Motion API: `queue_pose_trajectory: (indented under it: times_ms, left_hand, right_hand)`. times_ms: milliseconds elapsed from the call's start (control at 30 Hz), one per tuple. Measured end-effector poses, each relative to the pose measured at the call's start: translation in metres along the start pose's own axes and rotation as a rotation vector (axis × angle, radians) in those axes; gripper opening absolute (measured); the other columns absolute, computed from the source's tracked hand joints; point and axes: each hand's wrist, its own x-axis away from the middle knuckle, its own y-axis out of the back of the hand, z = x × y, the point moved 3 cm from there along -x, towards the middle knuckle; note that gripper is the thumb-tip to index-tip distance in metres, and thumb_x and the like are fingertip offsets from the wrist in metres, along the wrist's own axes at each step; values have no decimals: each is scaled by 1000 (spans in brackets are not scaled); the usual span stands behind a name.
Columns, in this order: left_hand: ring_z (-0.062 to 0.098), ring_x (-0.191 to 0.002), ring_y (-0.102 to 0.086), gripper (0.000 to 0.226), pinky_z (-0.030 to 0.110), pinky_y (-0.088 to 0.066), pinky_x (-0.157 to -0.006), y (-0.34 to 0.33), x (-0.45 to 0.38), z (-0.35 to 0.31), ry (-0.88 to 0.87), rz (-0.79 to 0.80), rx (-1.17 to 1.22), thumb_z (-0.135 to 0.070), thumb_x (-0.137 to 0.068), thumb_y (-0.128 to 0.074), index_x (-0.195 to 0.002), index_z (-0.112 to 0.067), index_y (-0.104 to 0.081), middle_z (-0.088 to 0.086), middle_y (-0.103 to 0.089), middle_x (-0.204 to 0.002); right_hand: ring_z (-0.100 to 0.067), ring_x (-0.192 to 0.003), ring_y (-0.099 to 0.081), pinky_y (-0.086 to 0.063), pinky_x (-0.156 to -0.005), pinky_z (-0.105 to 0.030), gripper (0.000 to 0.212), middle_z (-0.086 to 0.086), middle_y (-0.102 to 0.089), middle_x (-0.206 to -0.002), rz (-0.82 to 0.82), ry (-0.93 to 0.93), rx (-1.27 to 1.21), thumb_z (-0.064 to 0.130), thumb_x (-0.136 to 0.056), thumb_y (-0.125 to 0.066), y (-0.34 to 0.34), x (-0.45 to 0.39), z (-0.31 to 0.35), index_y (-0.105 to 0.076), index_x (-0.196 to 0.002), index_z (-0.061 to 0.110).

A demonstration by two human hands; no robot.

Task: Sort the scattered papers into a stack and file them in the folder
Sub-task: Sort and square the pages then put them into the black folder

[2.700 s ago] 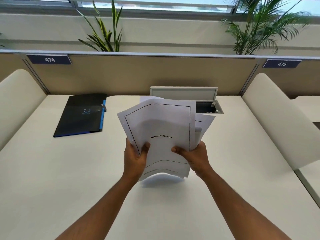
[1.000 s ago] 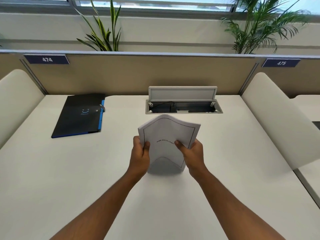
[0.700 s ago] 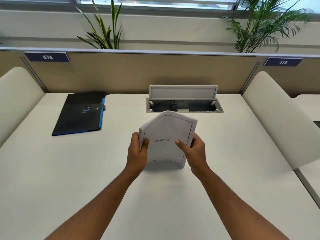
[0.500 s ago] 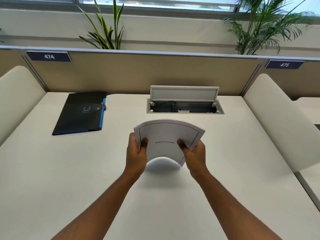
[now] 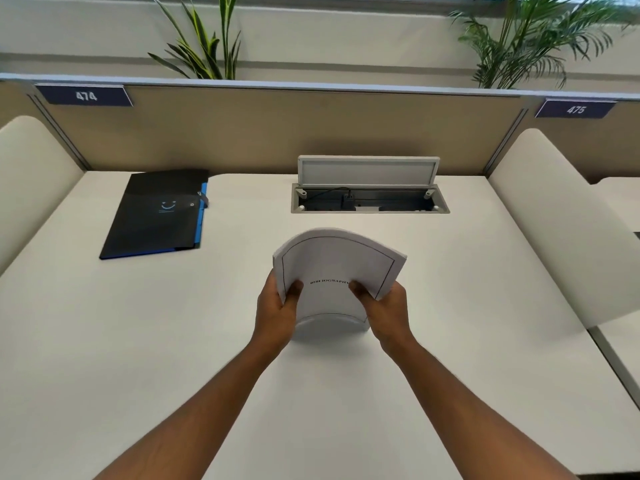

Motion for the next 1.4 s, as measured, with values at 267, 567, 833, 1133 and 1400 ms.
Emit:
queue_pose_trajectory:
  times_ms: [267, 567, 833, 1133, 1400]
  left_hand:
    - [15, -113, -61, 35, 31, -53, -92, -8, -1, 12, -4, 40, -62, -26, -101, -54, -136, -22, -50, -5, -65, -120]
    - [13, -138, -37, 70, 30, -36, -106, 17, 10, 32, 264, -322, 154, -31, -87, -74, -142, -21, -32, -3, -38, -148]
    - [25, -114, -66, 32, 42, -52, -98, 4, 0, 19, 326, -49, 643, -18, -98, -58, -130, -11, -56, 8, -69, -124]
    - [15, -102, -67, 23, 35, -56, -85, 60, -26, 10, 186, -141, 221, -17, -98, -60, -119, -25, -57, -4, -69, -113]
    - [20, -106, -62, 25, 34, -51, -87, 58, -19, 19, 137, -260, 56, -18, -101, -55, -122, -30, -51, -2, -63, -118]
  right_hand:
    - [-29, -93, -72, -60, -85, -53, 10, -5, -77, -94, 12, -86, 90, 22, -90, -80, 0, 1, -9, -71, -90, 27]
    - [-27, -99, -75, -59, -85, -41, 30, -2, -81, -100, -116, -277, -352, 8, -80, -86, -5, -5, -5, -72, -105, 16]
    - [-29, -111, -72, -59, -89, -43, 39, -12, -76, -121, -38, -441, -736, -1, -89, -73, -32, 6, -4, -67, -126, 9]
    - [-25, -99, -73, -59, -88, -41, 40, -10, -77, -116, -62, -352, -681, 7, -84, -76, 19, -29, 0, -71, -124, 10]
    - [-28, -101, -76, -62, -75, -32, 26, -1, -80, -105, 250, -172, 28, 13, -86, -82, 18, -33, 5, -74, -111, 18]
